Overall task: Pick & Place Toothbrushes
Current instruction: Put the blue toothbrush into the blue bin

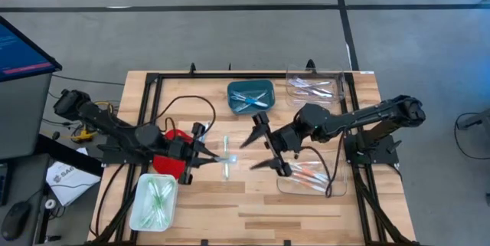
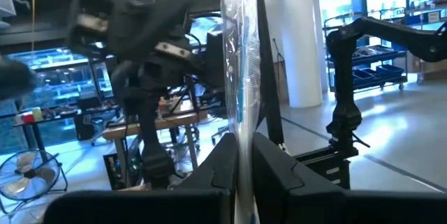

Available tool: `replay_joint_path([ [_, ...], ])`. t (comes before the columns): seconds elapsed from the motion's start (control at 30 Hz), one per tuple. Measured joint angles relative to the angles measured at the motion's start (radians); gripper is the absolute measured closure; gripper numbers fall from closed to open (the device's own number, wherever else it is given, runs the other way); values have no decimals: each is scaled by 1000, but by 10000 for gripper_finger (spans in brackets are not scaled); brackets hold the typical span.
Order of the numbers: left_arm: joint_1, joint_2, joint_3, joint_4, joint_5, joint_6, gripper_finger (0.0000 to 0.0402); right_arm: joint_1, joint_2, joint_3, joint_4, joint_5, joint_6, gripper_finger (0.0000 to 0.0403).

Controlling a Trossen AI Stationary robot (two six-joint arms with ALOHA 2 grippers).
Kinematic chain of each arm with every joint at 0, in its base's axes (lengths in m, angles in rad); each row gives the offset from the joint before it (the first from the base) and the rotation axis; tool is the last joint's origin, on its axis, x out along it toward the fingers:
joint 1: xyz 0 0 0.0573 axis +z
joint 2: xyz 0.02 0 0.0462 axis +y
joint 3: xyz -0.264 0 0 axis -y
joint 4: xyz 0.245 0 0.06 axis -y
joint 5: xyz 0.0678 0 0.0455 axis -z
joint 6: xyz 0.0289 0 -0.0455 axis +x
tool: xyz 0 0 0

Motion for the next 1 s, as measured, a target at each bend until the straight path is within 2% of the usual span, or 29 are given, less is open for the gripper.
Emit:
replay_joint_path([
  [0.07,3,0,0,4,2,1,385,4,0,0,2,93,5,128],
  [0.17,3,0,0,10,2,24,385,-1,12,1,41,144,5,128],
  [0.43,44,0,9,57,3,34,385,-19,83,18,123,151,8,128],
  [0.63,102,0,31,57,47,26,385,-18,140,63,128,153,8,128],
  [1.0,127,12,35,50,71,23,385,-38,138,72,139,167,68,128],
])
